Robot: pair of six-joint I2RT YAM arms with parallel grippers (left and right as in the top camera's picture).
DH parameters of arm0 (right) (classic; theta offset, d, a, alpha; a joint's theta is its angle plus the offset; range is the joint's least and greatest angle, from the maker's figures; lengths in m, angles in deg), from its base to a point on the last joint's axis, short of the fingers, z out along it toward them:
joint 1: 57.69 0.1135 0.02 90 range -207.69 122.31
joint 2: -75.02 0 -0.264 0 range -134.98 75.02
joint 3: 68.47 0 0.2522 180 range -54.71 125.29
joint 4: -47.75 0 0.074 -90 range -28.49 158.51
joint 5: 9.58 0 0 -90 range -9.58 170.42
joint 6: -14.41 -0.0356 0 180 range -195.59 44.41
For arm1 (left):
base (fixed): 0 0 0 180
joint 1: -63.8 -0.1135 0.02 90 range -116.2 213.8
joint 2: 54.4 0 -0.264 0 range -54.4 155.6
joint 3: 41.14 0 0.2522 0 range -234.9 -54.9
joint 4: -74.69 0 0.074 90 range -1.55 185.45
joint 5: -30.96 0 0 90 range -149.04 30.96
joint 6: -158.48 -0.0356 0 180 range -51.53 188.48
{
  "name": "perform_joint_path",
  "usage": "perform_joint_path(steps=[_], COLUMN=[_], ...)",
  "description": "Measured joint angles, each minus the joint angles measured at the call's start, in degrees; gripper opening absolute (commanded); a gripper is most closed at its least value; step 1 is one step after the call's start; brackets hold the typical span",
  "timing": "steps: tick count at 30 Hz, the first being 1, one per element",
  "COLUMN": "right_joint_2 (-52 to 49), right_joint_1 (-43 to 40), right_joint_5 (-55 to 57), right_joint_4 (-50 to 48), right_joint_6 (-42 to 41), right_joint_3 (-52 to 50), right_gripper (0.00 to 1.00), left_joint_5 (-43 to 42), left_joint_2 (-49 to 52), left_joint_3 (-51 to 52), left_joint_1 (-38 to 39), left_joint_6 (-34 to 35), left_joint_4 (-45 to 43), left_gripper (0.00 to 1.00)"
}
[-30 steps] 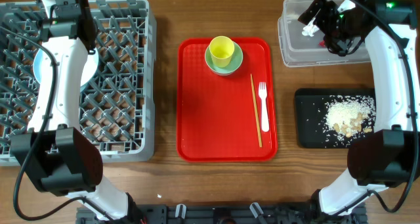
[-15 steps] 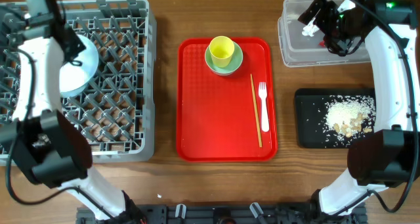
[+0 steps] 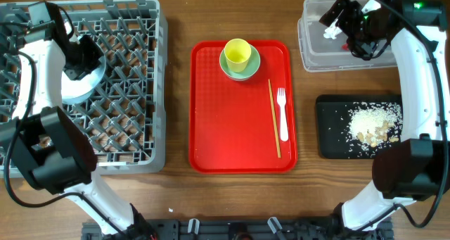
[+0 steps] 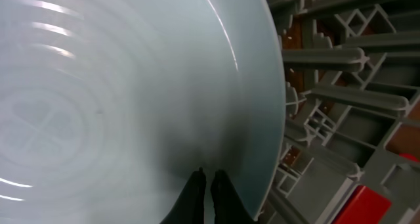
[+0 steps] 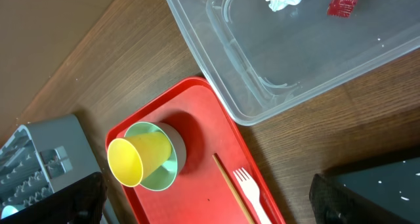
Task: Sort waste into correct bins and load items into the dishwasher rack
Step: 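Push the plate upright into the rack slots with the left gripper, then release the plate and lift the left gripper out of the rack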
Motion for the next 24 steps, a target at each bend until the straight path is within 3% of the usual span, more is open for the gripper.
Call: perform_joint_path(steps=[14,24], right_joint_2=[0.0,0.0], right_joint_1=[0.0,0.0], right_joint_5=[0.02,0.02], right_joint_4=[0.0,0.0], right_joint_6=[0.0,0.0], right_joint_3=[0.0,0.0], right_gripper=[1.0,1.0], left_joint_5=[-2.21,7.37], left_joint_2=[0.0,0.63], left_joint_3=[0.0,1.84], left_joint_1=[1.7,4.72], left_joint_6=[-5.88,-6.27], left_joint_4=[3.54,3.23], left_gripper=[0.04,0.04])
